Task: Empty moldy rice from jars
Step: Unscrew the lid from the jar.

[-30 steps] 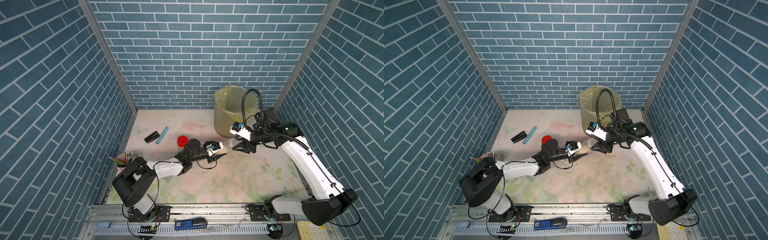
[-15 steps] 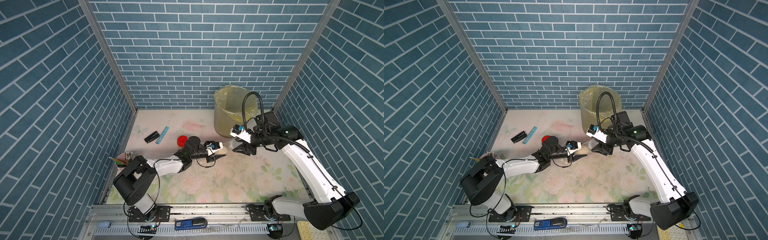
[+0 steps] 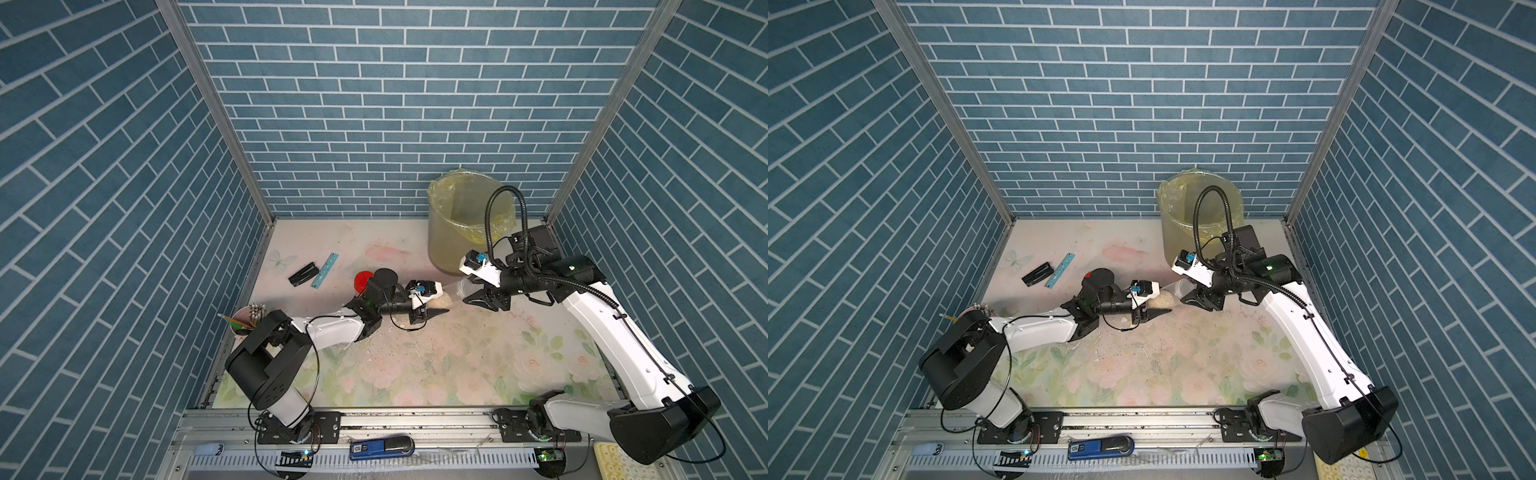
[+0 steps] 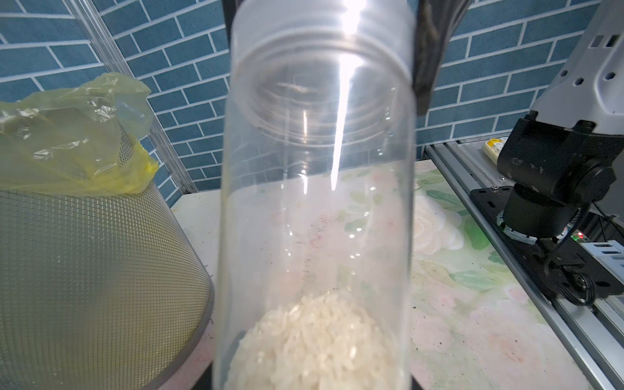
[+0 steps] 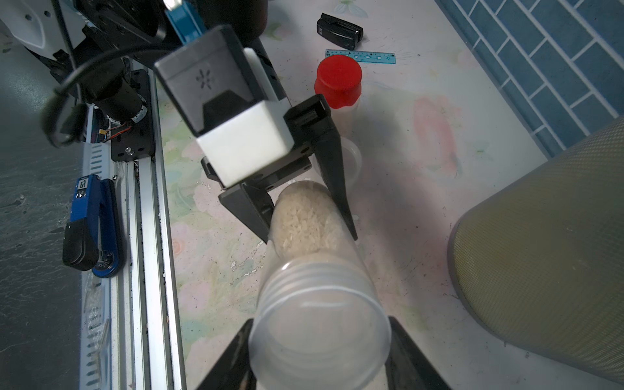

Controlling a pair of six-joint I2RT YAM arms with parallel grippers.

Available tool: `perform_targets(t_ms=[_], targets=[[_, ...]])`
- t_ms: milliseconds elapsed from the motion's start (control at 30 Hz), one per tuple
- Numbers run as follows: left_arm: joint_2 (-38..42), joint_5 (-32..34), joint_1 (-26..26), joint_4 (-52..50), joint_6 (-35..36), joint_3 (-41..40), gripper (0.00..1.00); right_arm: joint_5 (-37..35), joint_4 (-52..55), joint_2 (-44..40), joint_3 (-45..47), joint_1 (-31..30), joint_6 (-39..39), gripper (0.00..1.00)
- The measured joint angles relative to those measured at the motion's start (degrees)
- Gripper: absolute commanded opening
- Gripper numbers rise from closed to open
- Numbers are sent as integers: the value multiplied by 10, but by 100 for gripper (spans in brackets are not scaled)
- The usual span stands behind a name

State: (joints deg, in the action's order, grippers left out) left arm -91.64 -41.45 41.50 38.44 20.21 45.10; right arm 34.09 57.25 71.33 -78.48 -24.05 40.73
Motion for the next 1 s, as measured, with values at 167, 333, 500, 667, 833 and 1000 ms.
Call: perform_targets(t_ms=[167, 333, 500, 667, 833, 1000], targets=[[0, -2, 0, 2, -10, 0, 0, 4, -5, 0, 0, 0, -5, 9], [0, -2, -1, 4, -15, 0, 0, 6, -11, 1, 0, 0, -9, 21], [0, -2, -2, 4, -16, 0, 0, 6, -13, 2, 0, 0, -10, 30], [0, 0, -2, 4, -17, 0, 0, 6, -14, 5, 0, 0, -10, 34], [0, 2, -3, 0, -17, 0, 0, 6, -16, 8, 0, 0, -10, 45], [0, 2, -3, 0, -18, 0, 0, 6, -16, 8, 0, 0, -11, 55]])
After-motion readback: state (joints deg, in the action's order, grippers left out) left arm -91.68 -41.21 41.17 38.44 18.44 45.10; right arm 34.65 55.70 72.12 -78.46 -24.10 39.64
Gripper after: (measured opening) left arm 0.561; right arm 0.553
